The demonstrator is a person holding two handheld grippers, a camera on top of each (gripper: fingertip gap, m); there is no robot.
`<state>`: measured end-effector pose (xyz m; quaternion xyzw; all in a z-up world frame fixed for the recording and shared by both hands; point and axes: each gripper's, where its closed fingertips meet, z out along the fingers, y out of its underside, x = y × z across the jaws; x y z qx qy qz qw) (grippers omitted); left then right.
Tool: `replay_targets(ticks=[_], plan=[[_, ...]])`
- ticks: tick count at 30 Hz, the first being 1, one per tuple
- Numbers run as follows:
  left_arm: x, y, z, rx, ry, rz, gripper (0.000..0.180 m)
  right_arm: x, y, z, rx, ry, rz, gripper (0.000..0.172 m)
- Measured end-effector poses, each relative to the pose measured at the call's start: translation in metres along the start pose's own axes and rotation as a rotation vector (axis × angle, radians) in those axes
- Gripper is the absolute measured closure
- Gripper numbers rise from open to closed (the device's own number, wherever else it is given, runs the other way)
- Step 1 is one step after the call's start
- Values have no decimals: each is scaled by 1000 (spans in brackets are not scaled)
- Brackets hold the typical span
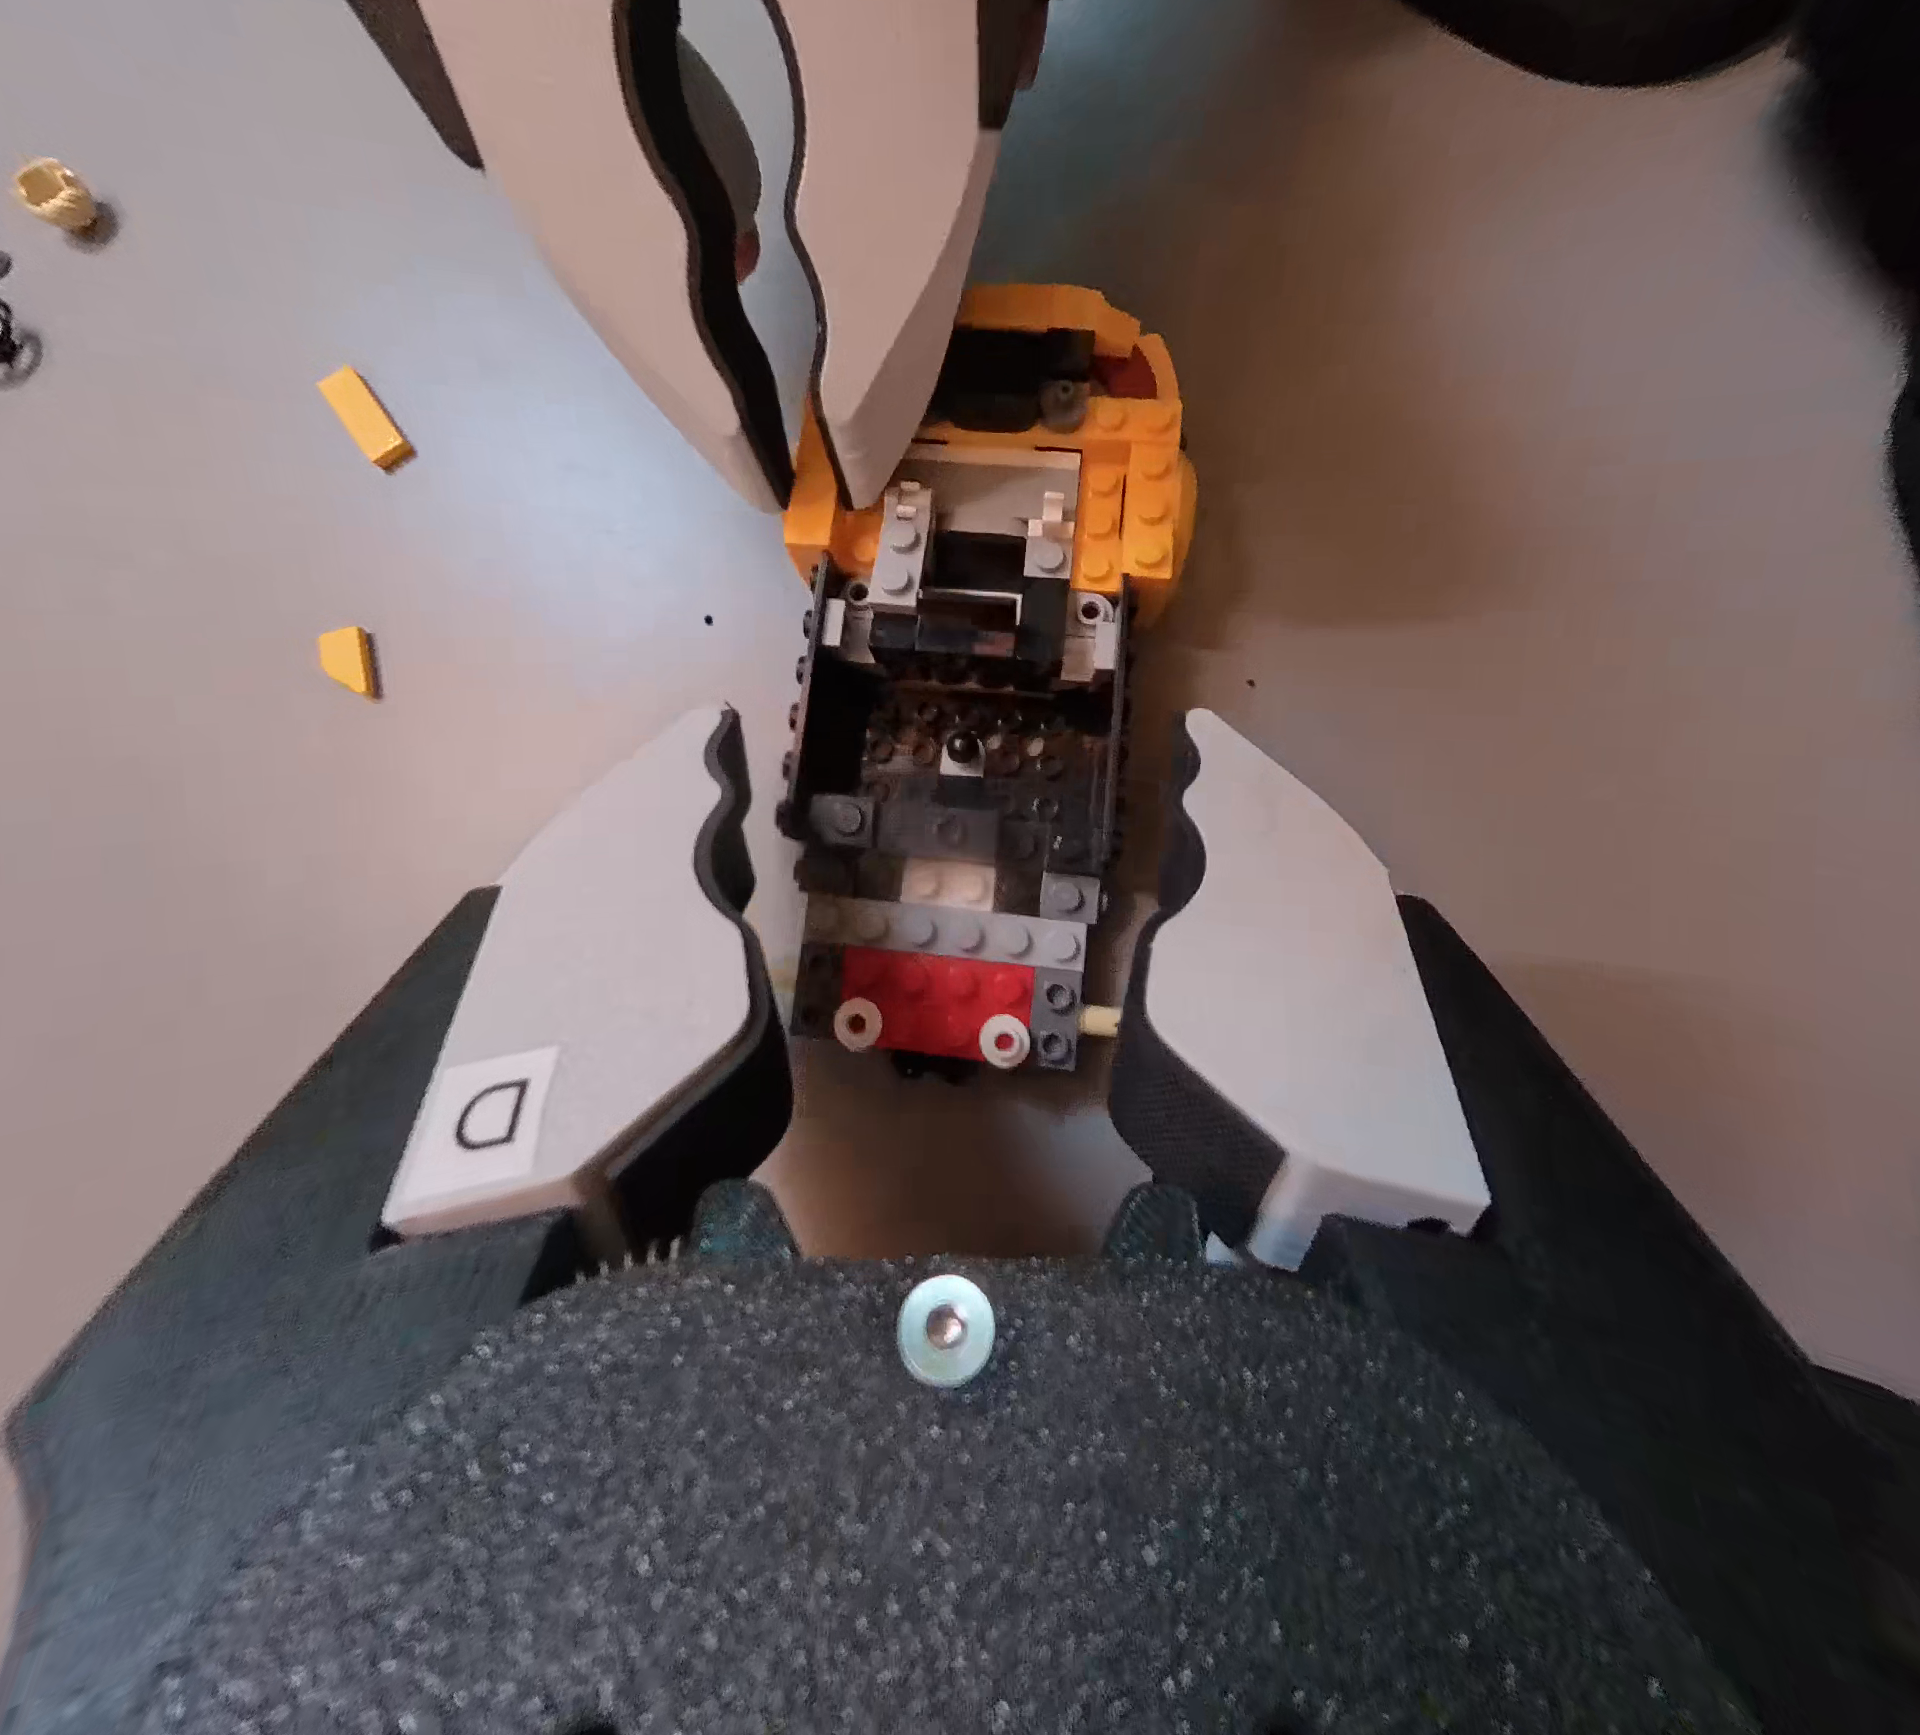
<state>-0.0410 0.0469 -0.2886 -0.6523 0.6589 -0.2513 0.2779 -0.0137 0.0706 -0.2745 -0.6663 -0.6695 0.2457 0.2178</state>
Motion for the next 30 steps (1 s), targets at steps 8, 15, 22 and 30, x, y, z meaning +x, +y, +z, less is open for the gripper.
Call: replay_targets(ticks=[8,15,22,30], plan=[[5,1,8,-55,27,-54,117,-1,-3,1,43,49,-109,164],[7,0,9,-57,24,-40,118,-3,-4,-2,143,46,-96,164],[8,-2,8,-38,29,-21,117,-5,-7,-5,302,-21,70,165],[6,1,7,-94,-3,31,118,-4,-8,-5,358,-42,144,166]])
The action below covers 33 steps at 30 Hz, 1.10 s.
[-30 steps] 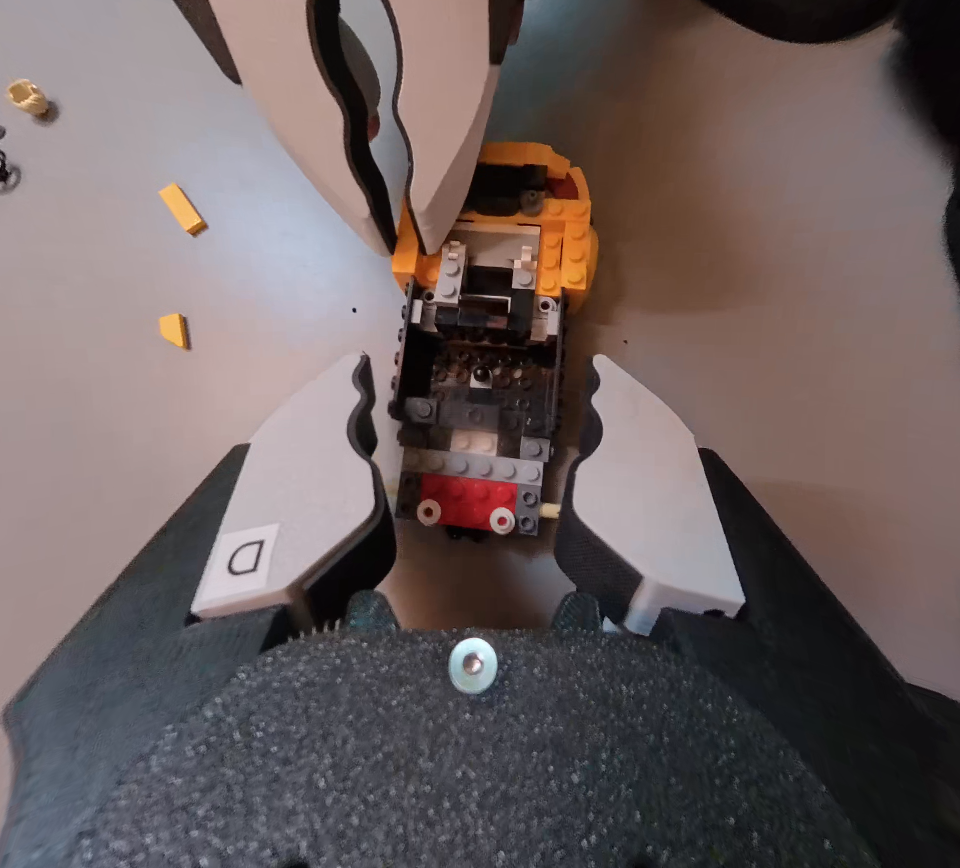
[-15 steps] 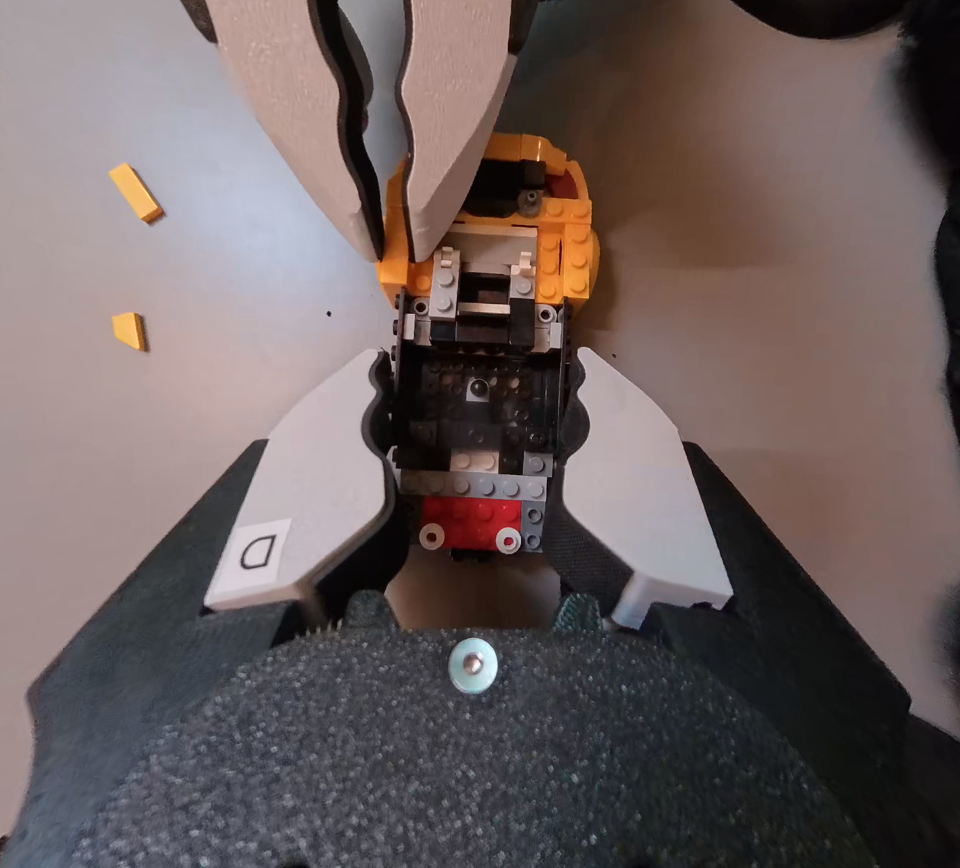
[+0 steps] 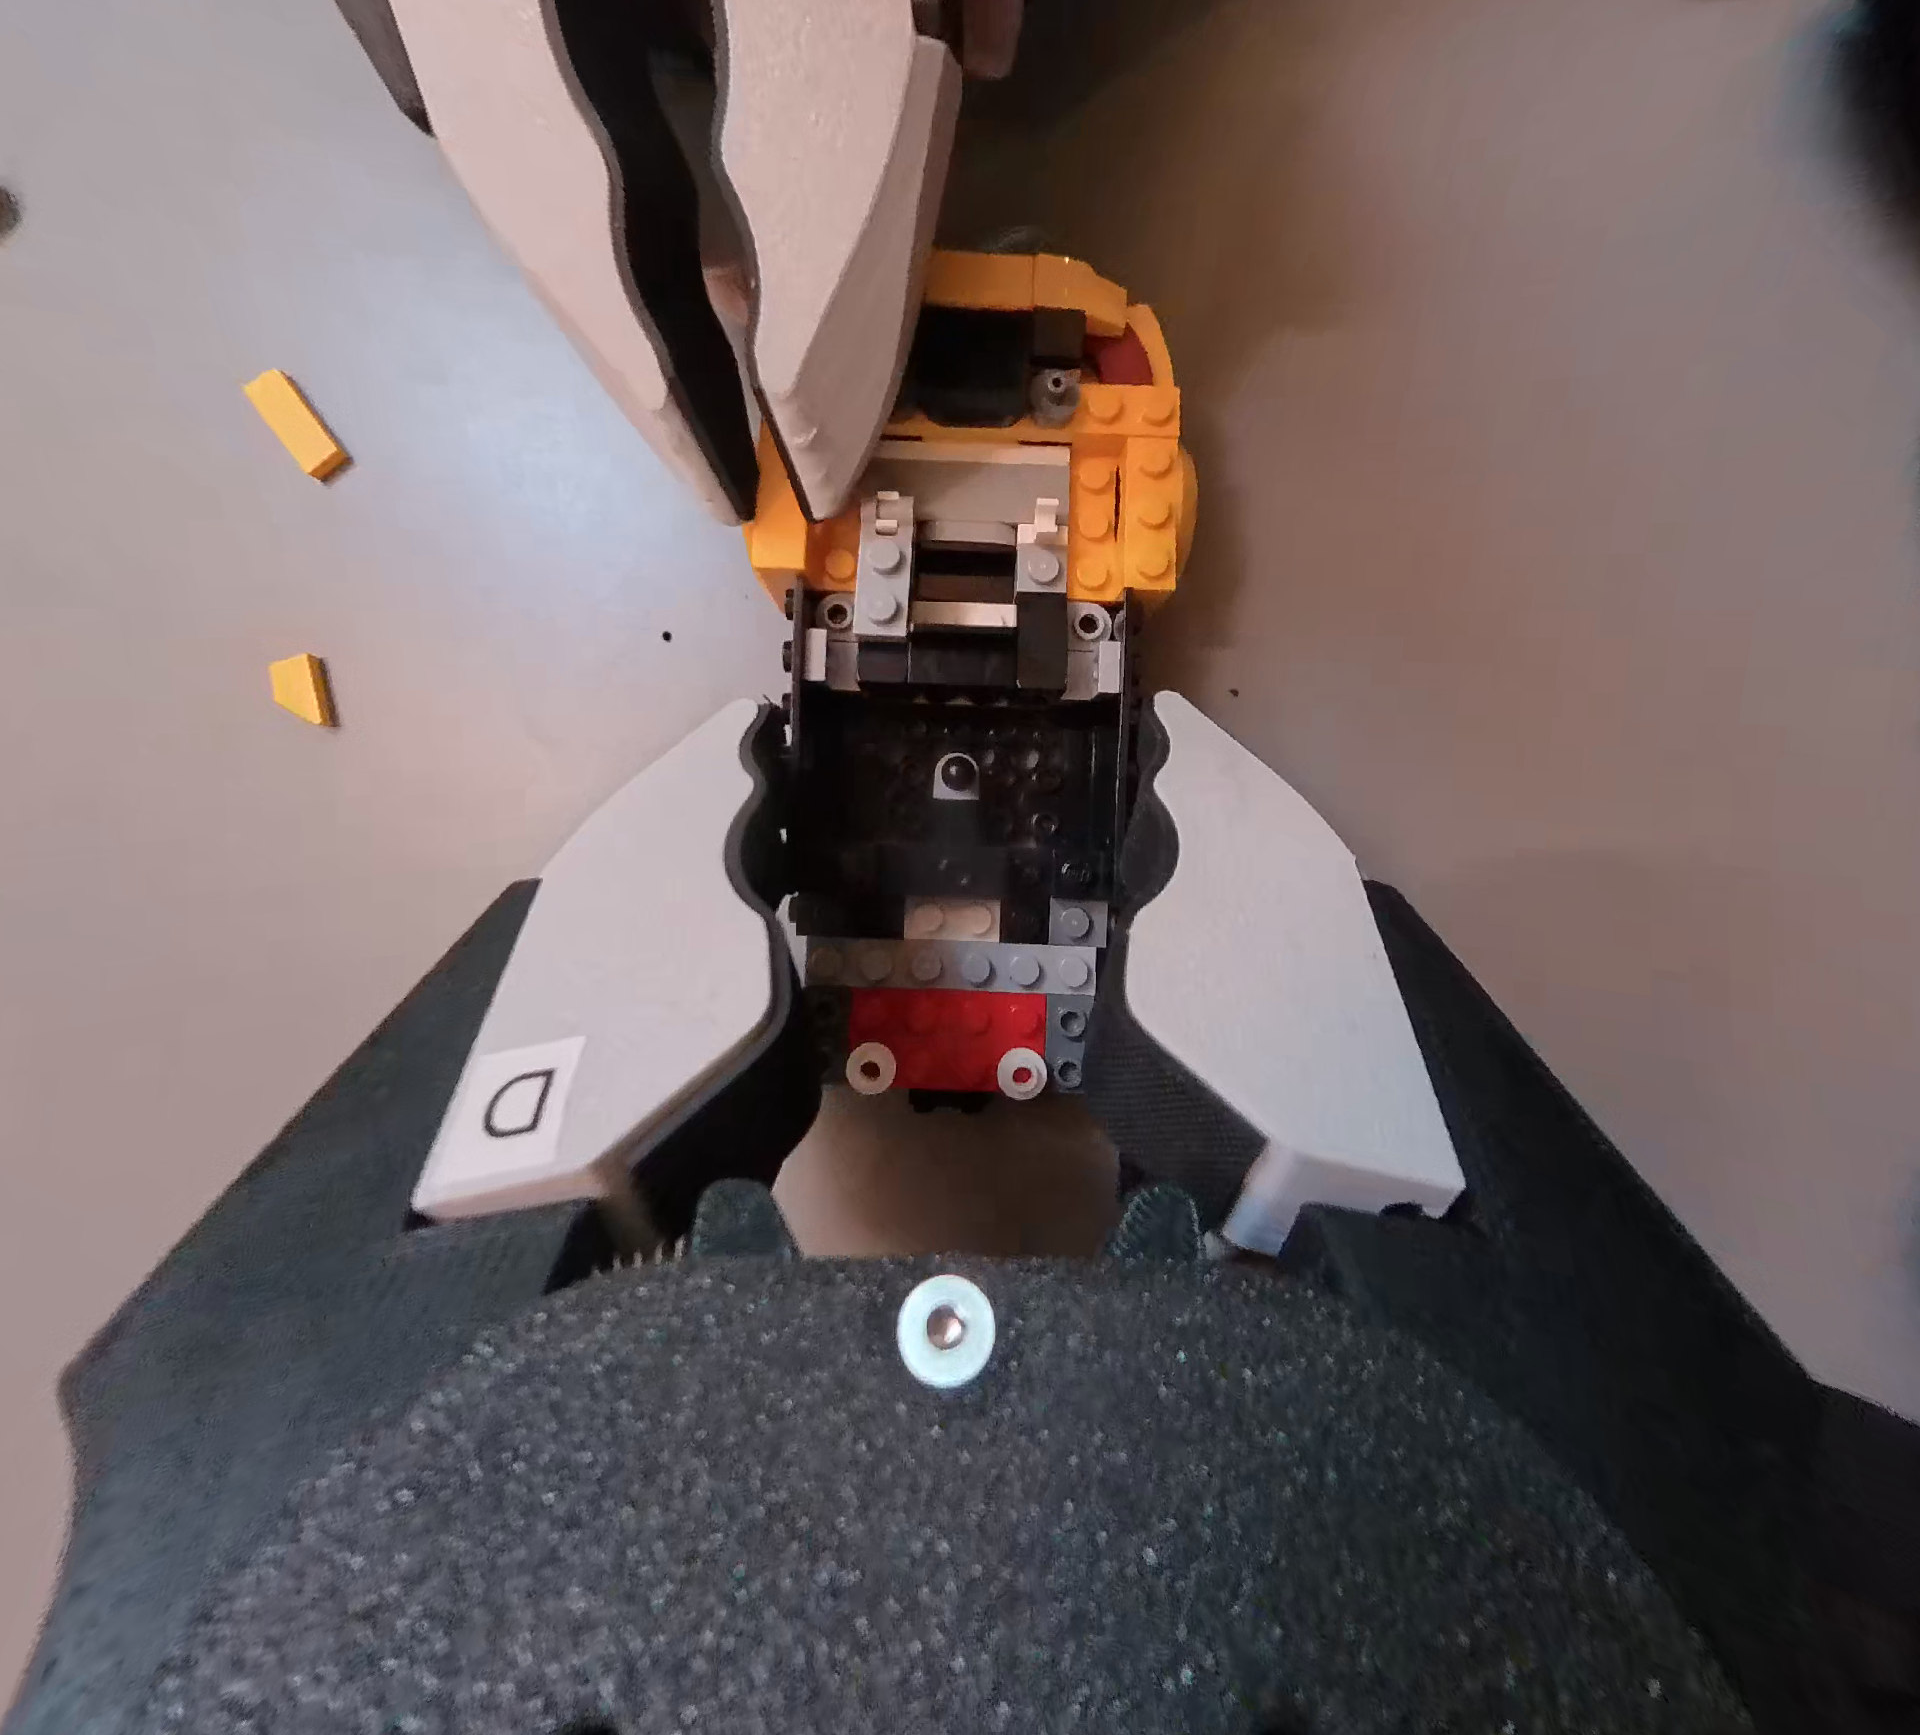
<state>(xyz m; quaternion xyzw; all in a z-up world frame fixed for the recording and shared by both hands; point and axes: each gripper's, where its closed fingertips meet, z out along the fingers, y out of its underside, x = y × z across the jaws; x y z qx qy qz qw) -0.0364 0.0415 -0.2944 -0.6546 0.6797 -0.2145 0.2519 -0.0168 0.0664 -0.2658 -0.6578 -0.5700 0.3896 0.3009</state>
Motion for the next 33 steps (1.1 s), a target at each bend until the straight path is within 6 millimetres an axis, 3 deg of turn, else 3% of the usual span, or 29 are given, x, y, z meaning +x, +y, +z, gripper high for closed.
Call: replay_targets(ticks=[11,13,14,17,19,22,28,33], plan=[[0,0,-1,-26,4,-2,118,-2,-4,-3,14,29,-72,165],[1,2,2,-24,48,-69,118,-11,-30,-12,160,-14,-59,165],[1,2,2,-24,38,-52,118,-8,-33,-15,148,20,-104,165],[4,-2,2,-29,16,-9,117,-2,-25,-13,107,71,-96,165],[3,-2,3,-10,30,-45,117,6,-32,-21,157,69,-31,165],[1,-2,-2,23,41,-69,114,31,-29,-25,97,148,1,164],[-9,-16,-27,197,61,-198,110,74,-3,-3,-97,205,-41,162],[-18,-9,-30,228,20,-254,112,89,8,10,-208,251,-118,141]])
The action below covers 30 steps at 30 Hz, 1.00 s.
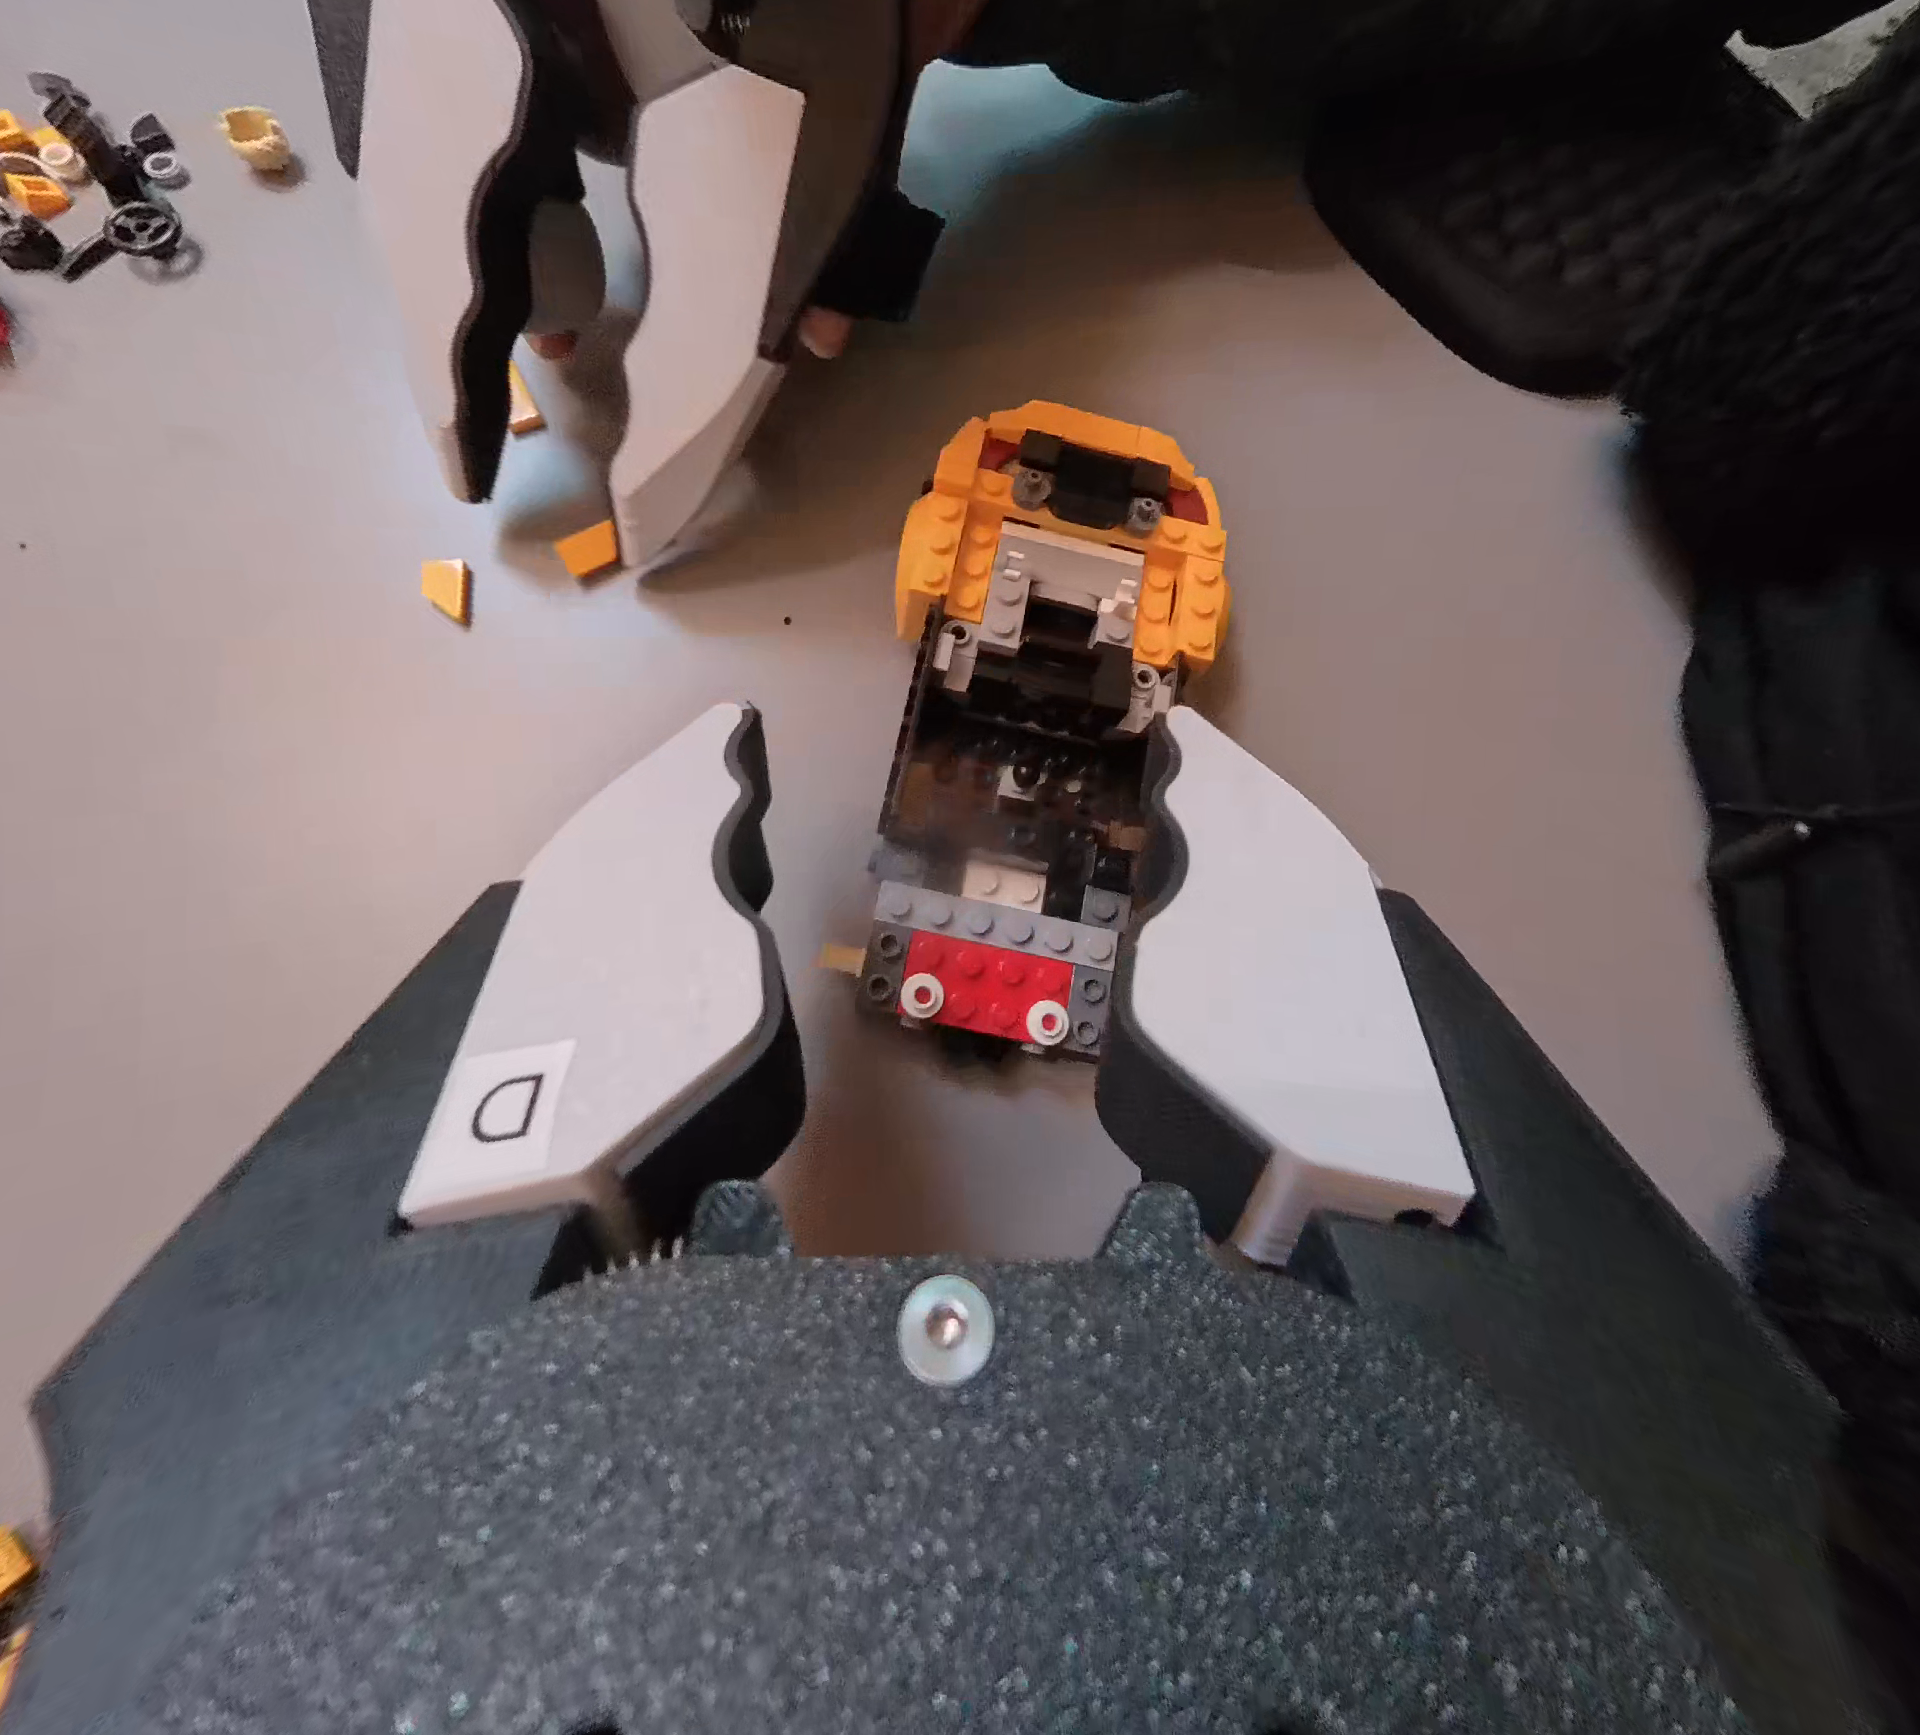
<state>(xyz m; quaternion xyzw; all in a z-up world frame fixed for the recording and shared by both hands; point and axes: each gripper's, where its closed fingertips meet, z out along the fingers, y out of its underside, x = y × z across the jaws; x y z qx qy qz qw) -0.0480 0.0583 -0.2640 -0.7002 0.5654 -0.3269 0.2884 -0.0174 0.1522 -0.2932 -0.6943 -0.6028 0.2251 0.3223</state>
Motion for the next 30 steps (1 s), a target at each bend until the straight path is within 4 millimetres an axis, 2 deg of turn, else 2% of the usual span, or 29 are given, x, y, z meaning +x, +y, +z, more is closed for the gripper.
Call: replay_targets(ticks=[1,3,5,8,10,13,16,21,24,30], plan=[[-1,1,1,3,-1,-4,113,1,2,1,-18,6,-6,134],[-1,2,3,1,2,-4,113,1,1,-2,-14,17,-6,132],[2,2,5,-2,11,14,113,-4,-8,-13,40,-5,24,132],[8,2,7,-18,12,78,111,-26,-22,-37,93,-118,50,136],[10,3,11,-47,12,120,110,-46,-19,-52,51,-190,26,143],[17,2,22,-82,54,153,107,-60,-12,-62,-2,-201,6,156],[23,2,34,-131,84,200,100,-71,-9,-61,-41,-226,57,158],[28,0,49,-178,94,220,92,-76,-1,-52,-112,-234,53,158],[23,-1,51,-166,71,225,102,-79,3,-48,-149,-242,12,158],[24,0,51,-153,83,233,103,-82,4,-46,-172,-268,-83,164]])
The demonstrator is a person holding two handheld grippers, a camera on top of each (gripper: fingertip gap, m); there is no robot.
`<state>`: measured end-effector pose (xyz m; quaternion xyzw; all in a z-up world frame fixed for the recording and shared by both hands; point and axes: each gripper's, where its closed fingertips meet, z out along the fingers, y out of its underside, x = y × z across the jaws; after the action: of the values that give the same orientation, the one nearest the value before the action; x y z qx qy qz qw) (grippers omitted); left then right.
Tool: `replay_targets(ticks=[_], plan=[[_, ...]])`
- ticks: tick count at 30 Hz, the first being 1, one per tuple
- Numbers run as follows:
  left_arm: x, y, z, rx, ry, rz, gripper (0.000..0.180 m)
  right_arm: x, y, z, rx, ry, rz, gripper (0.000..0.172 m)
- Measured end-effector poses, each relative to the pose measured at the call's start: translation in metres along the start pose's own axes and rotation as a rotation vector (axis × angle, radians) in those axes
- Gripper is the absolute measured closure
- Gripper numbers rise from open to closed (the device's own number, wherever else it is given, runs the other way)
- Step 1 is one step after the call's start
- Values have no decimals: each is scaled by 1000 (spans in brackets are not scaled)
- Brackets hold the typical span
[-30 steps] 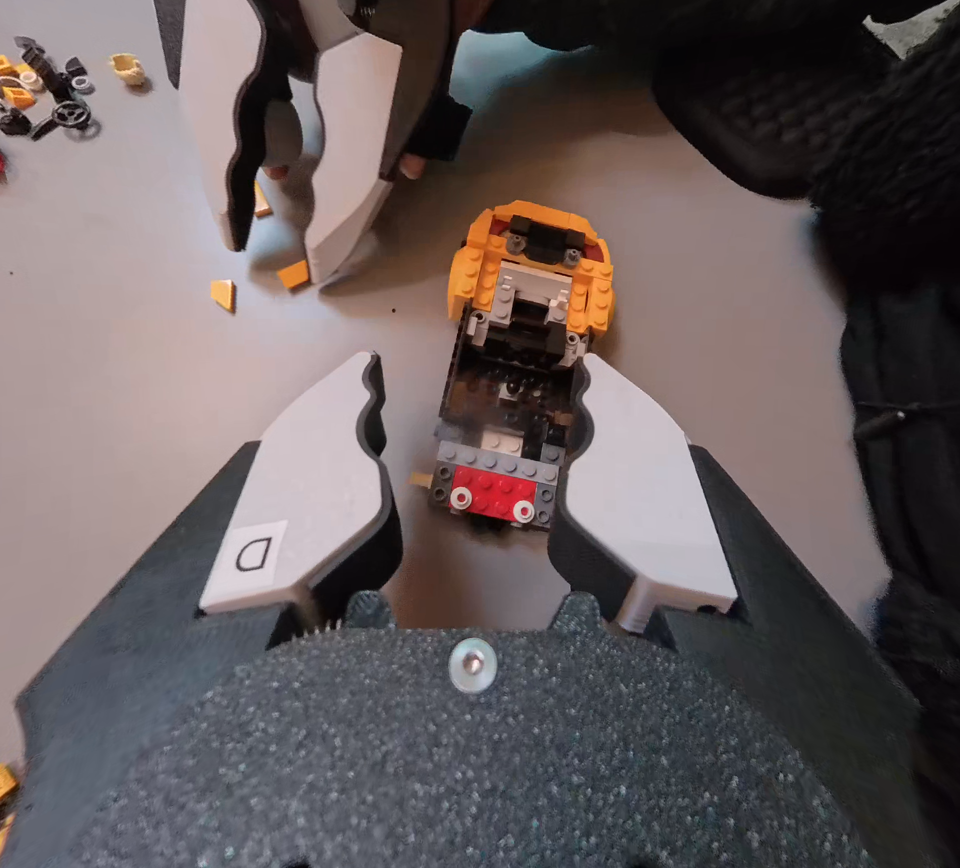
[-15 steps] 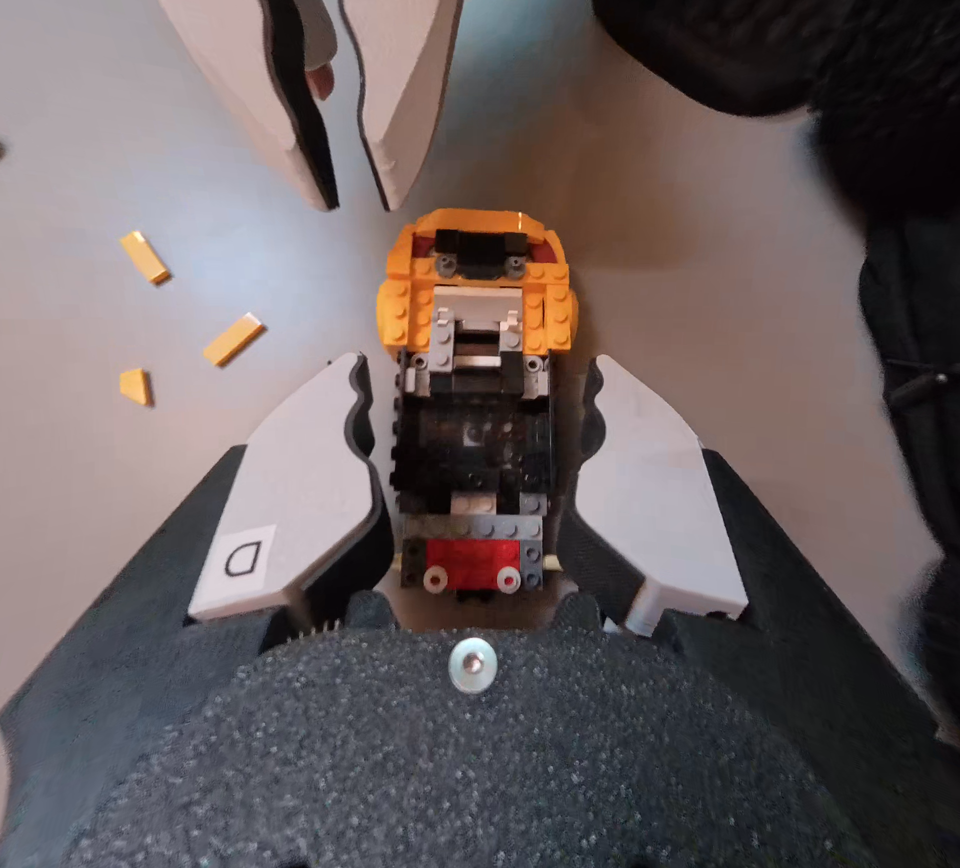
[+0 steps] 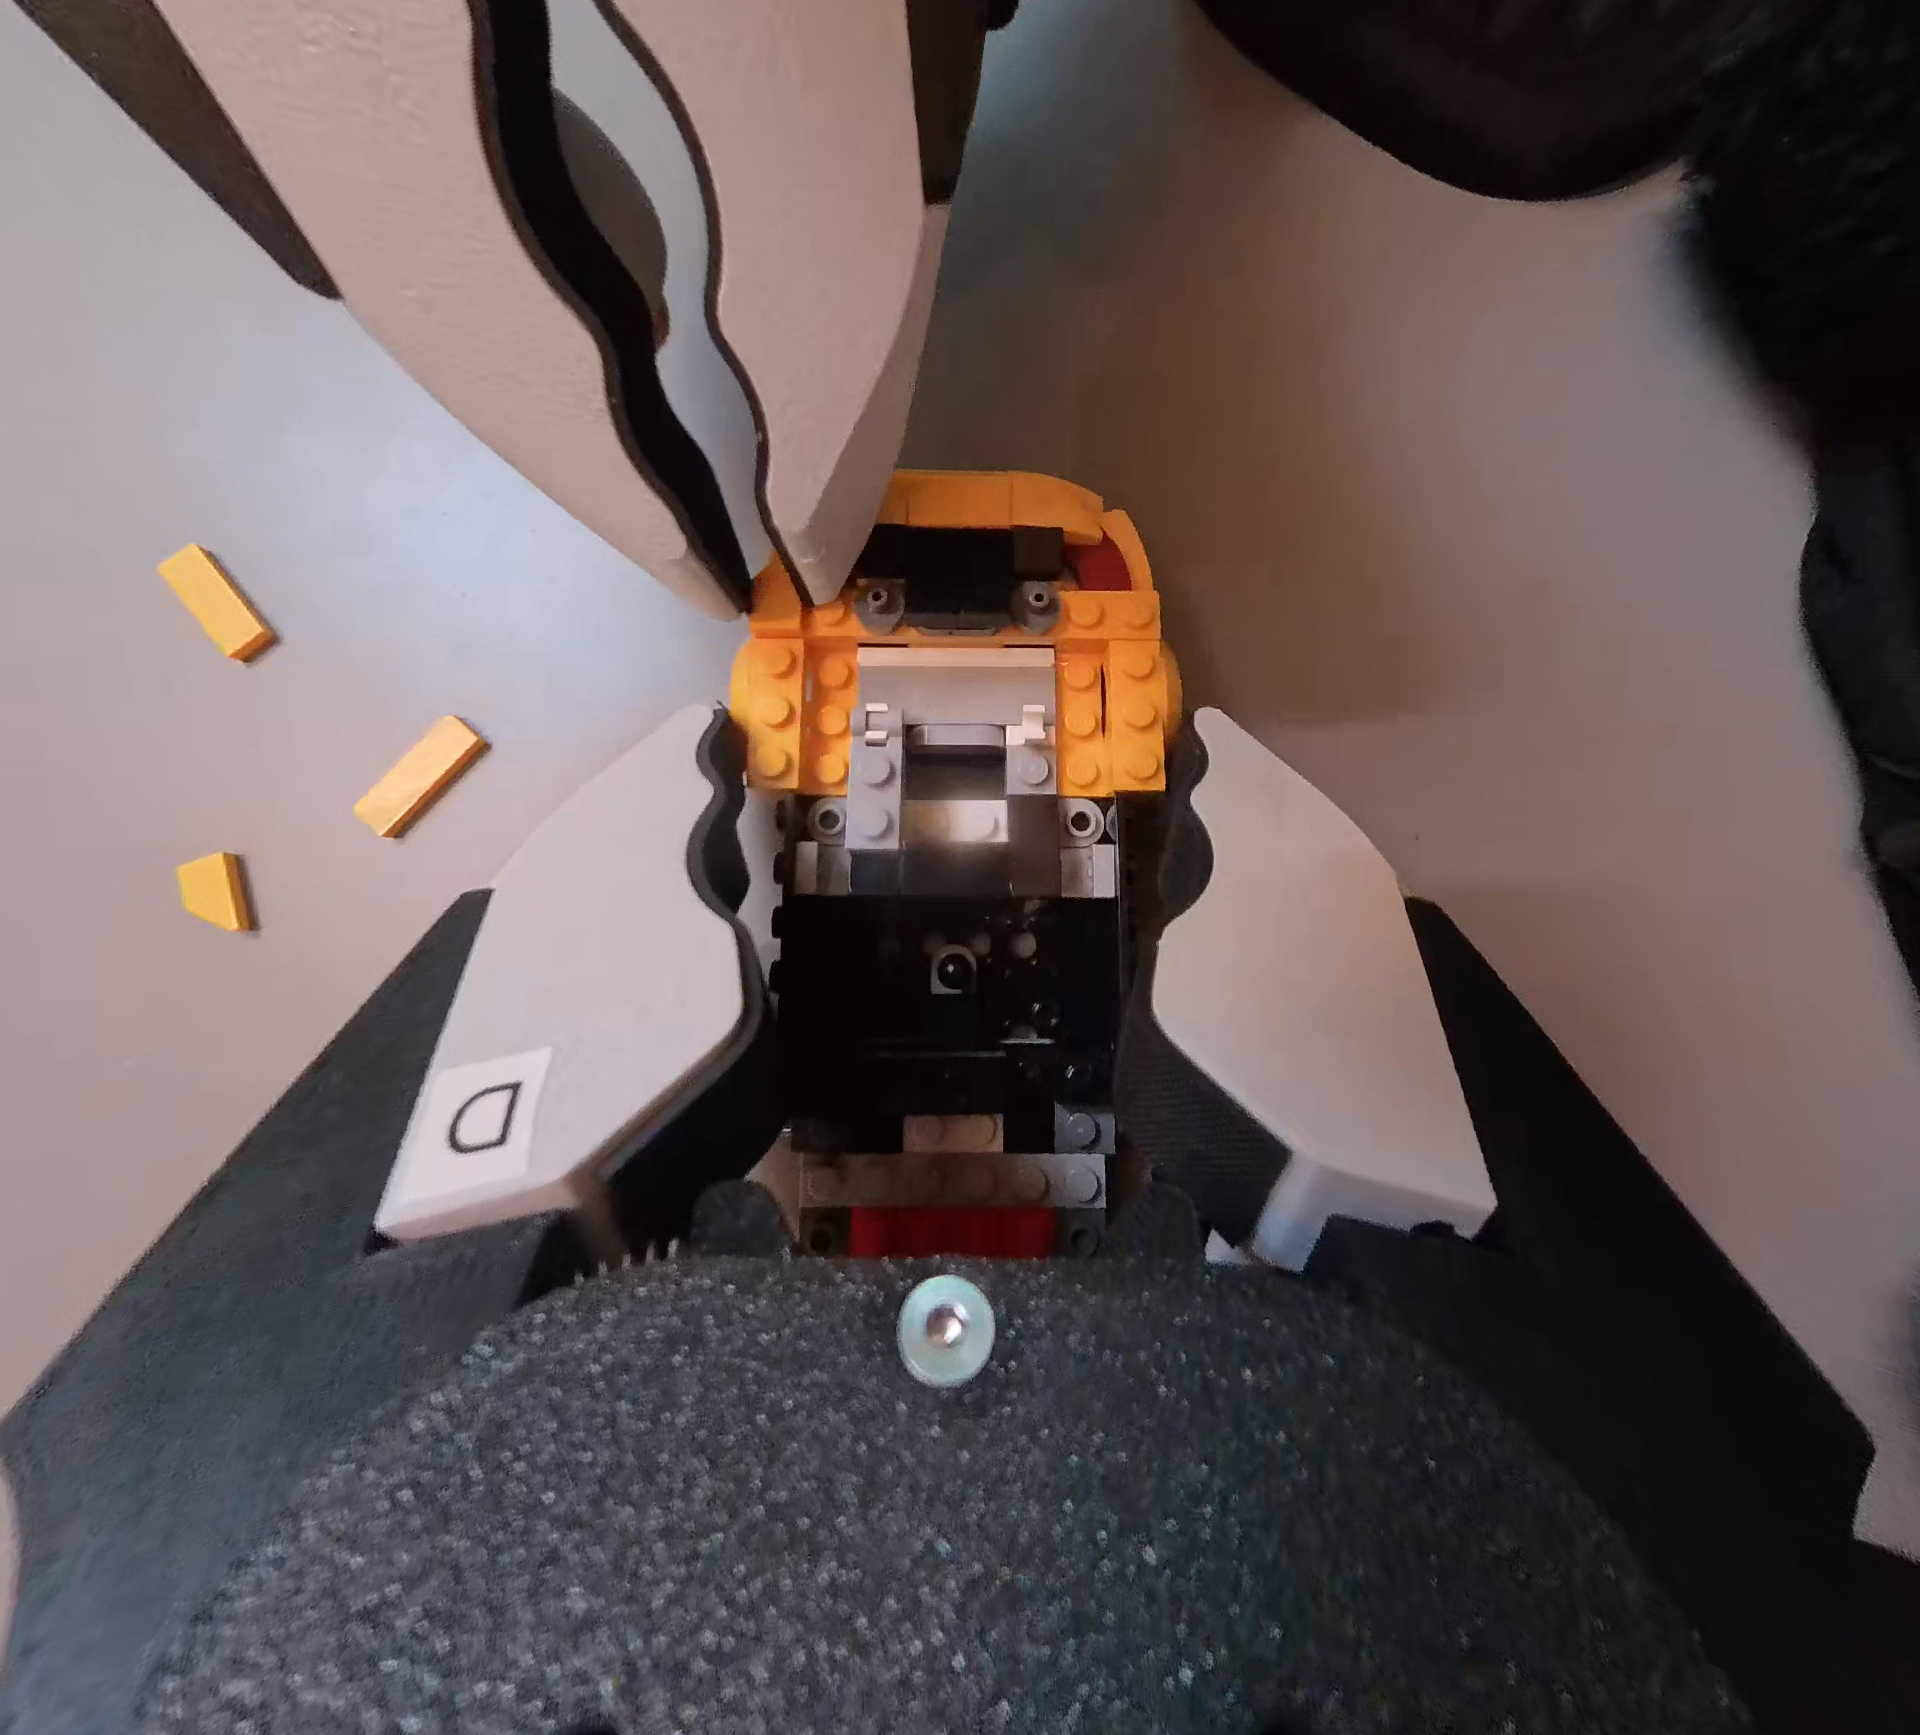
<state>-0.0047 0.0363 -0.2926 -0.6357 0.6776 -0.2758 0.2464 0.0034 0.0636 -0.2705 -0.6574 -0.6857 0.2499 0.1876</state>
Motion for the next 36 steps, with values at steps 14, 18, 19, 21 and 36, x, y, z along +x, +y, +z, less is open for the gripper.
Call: replay_targets(ticks=[14,18,19,21,36], plan=[[2,3,-1,-10,24,-6,102,2,-22,-29,321,-32,58,167],[2,2,-1,-1,25,-20,102,22,-12,-34,320,65,128,172],[2,2,-1,-3,22,-20,102,24,-11,-33,328,63,138,172],[2,2,-1,-12,16,-27,103,26,-8,-29,334,60,150,172],[-5,4,-16,5,-48,-13,93,-53,9,-31,143,18,37,160]])
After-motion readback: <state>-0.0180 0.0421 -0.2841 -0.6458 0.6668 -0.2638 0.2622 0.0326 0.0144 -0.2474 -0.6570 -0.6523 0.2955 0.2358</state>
